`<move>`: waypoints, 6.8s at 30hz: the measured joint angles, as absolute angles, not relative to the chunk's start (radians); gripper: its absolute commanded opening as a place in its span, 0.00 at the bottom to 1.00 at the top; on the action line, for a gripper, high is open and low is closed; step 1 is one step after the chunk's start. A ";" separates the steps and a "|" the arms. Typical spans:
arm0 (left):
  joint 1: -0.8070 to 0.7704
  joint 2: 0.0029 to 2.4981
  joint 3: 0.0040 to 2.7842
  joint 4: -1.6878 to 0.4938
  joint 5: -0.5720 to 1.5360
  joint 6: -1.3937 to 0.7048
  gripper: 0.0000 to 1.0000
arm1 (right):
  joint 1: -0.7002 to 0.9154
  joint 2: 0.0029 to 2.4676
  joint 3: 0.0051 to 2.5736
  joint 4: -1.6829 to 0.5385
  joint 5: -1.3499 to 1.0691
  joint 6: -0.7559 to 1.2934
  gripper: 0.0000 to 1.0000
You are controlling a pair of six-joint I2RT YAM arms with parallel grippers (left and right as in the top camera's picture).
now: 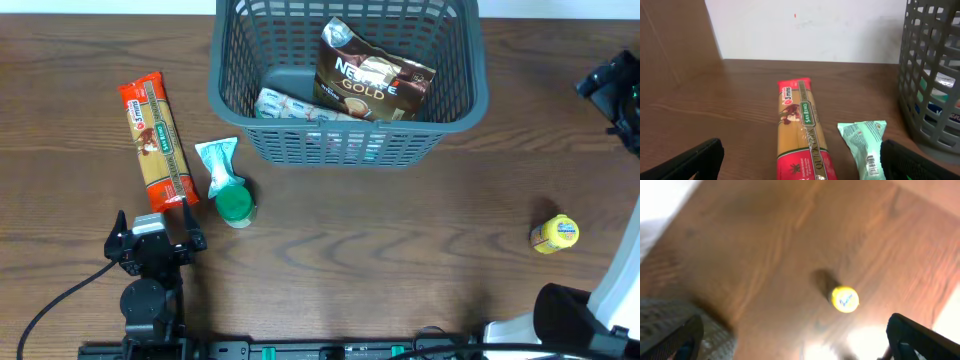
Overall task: Pack container
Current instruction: 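Move the right gripper down over the yellow bottle, then close the right gripper around the yellow bottle and lift, then carry the yellow bottle into the basket and release it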
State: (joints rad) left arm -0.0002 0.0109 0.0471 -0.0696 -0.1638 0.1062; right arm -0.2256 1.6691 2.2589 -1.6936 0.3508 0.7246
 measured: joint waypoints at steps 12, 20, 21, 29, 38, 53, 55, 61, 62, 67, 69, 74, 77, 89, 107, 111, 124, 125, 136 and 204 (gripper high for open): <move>0.000 0.011 0.047 -0.070 -0.164 0.106 0.98 | -0.327 1.672 1.843 -1.543 0.306 0.842 0.99; 0.000 0.011 0.047 -0.070 -0.164 0.106 0.99 | -0.381 1.677 1.560 -1.381 0.299 0.932 0.99; 0.000 0.011 0.047 -0.070 -0.164 0.106 0.99 | -0.391 1.677 1.527 -1.363 0.298 0.936 0.99; 0.000 0.011 0.047 -0.070 -0.164 0.106 0.98 | -0.472 1.678 1.341 -1.246 0.268 0.961 0.99; 0.000 0.011 0.047 -0.070 -0.164 0.106 0.98 | -0.530 1.678 1.230 -1.146 0.255 0.958 0.99; 0.000 0.011 0.047 -0.070 -0.164 0.106 0.98 | -0.535 1.678 1.154 -0.999 0.250 0.953 0.99; 0.000 0.011 0.047 -0.070 -0.164 0.106 0.99 | -0.535 1.678 1.145 -0.992 0.250 0.953 0.99; 0.000 0.011 0.047 -0.070 -0.164 0.106 0.99 | -0.535 1.678 1.098 -0.941 0.250 0.953 0.99; 0.000 0.011 0.047 -0.070 -0.164 0.106 0.99 | -0.535 1.678 1.089 -0.931 0.250 0.953 0.99; 0.000 0.011 0.047 -0.070 -0.164 0.106 0.98 | -0.535 1.678 1.039 -0.887 0.249 0.953 0.99; 0.000 0.011 0.047 -0.070 -0.164 0.106 0.99 | -0.535 1.678 1.026 -0.875 0.249 0.953 0.98; 0.000 0.011 0.047 -0.070 -0.164 0.106 0.99 | -0.535 1.678 1.019 -0.862 0.249 0.948 0.90; 0.000 0.011 0.047 -0.070 -0.164 0.106 0.99 | -0.535 1.678 1.019 -0.858 0.247 0.949 0.90; 0.000 0.011 0.047 -0.070 -0.164 0.106 0.99 | -0.535 1.678 1.019 -0.853 0.246 0.949 0.95; 0.000 0.011 0.047 -0.070 -0.164 0.106 0.98 | -0.538 1.678 0.979 -0.820 0.244 0.961 0.80; 0.000 0.011 0.047 -0.070 -0.164 0.106 0.99 | -0.540 1.678 0.979 -0.820 0.243 0.962 0.76; 0.000 0.011 0.047 -0.070 -0.164 0.106 0.98 | -0.540 1.676 0.979 -0.825 0.257 0.960 0.32; 0.000 0.011 0.047 -0.070 -0.164 0.106 0.98 | -0.540 1.674 0.980 -0.826 0.260 0.962 0.28; 0.000 0.011 0.047 -0.070 -0.164 0.106 0.99 | -0.540 1.673 0.979 -0.823 0.261 0.961 0.01; 0.000 0.011 0.047 -0.070 -0.164 0.106 0.99 | 0.312 1.692 2.251 -0.981 0.170 0.169 0.02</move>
